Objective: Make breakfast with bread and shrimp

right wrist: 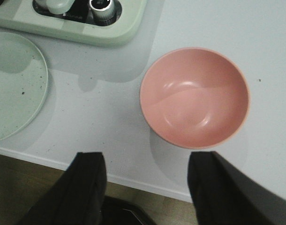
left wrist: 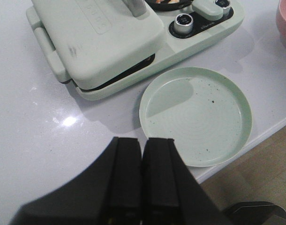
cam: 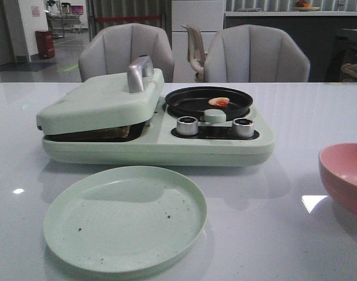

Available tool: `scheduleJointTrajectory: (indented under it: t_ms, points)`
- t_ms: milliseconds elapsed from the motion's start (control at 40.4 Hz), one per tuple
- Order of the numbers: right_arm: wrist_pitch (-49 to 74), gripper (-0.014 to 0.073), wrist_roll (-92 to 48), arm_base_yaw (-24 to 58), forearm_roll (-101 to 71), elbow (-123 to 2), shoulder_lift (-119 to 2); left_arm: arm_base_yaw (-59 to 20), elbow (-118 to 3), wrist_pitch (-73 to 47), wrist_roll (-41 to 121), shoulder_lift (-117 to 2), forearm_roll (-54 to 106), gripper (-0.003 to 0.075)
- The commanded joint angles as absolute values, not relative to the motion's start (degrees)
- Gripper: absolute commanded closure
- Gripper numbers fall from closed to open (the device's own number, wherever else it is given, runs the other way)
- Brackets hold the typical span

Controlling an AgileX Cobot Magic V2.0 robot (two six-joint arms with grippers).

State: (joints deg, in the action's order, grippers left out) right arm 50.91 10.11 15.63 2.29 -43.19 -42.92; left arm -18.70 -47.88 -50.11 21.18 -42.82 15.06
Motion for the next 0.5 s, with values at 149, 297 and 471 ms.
scheduleJointTrajectory:
  t_ms: [149,297,471]
  points:
    - [47.6,0.0261,9.4,15.4,3.2,-40.9,-33.7,-19.2,-49.6,-45.9,20.5,-42.8,16.1,0.0619]
    - [48.7,0.0488,9.4,15.4,3.2,-40.1,-32.7,-19.2,-49.6,-45.9,20.5,-42.8,16.1,0.0619]
    - [48.6,0.0550,9.4,15.4,3.2,-39.6,-32.7,-19.1,-49.6,-46.0,18.7,-42.8,12.9,0.0619]
